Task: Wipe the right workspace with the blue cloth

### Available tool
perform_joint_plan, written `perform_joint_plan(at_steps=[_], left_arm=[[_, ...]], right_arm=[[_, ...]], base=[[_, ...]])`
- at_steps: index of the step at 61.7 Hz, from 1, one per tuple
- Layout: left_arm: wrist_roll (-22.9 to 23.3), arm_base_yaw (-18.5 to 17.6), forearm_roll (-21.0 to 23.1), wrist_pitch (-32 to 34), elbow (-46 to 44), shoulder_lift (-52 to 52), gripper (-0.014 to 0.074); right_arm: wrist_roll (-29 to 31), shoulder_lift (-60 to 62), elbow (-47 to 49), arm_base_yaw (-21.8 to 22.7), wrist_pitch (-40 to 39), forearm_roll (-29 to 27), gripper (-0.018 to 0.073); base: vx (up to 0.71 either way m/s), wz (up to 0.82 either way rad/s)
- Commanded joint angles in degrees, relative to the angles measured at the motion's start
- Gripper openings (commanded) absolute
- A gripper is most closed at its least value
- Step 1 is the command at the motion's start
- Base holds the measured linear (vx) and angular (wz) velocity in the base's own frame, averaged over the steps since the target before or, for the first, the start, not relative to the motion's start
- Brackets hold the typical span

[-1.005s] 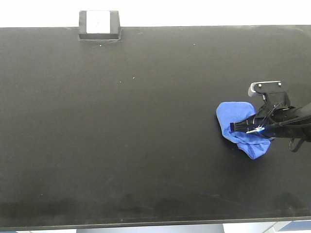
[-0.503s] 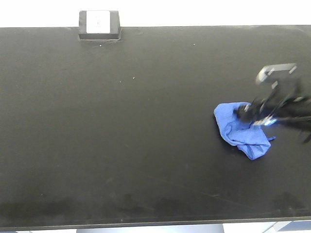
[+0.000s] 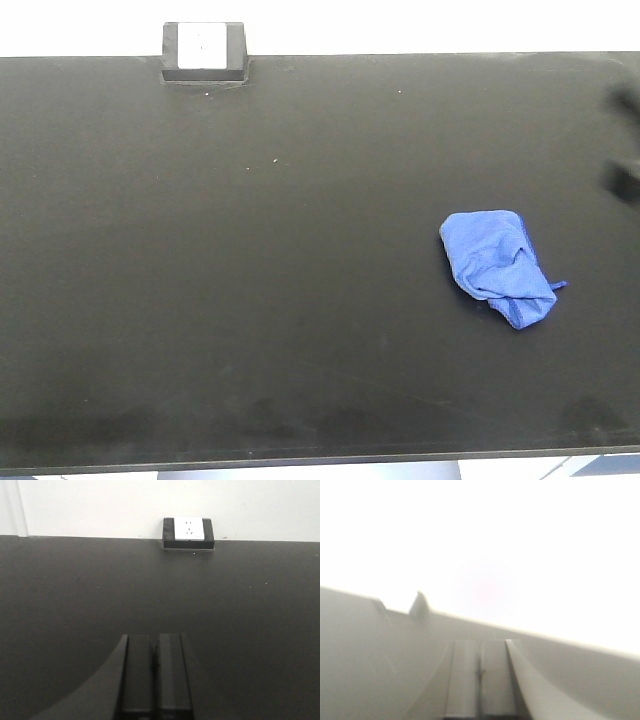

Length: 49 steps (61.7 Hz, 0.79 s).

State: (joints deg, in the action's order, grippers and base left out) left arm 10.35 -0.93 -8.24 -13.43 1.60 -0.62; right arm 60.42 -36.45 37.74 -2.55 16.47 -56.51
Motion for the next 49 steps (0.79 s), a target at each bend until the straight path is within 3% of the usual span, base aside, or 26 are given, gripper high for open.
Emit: perform_joint_plan(at_steps=[1, 21, 49], left_arm=[[0.5, -0.2, -0.1, 4.6, 1.7, -0.9, -0.0006], [0.5, -0.2, -0.1, 4.6, 1.7, -0.9, -0.0006], [0.5, -0.2, -0.1, 4.6, 1.7, -0.9, -0.0006]], right_arm=[[-0.8, 4.5, 0.4, 0.4, -0.2, -0.3, -0.0010], [-1.1, 12.4, -2.7, 0.4, 0.7, -0.7, -0.0008], [-1.1, 12.6, -2.7, 0.4, 0.7, -0.7, -0.0008]], base=[[0.00, 0.00], [0.00, 0.00], [0.00, 0.00]])
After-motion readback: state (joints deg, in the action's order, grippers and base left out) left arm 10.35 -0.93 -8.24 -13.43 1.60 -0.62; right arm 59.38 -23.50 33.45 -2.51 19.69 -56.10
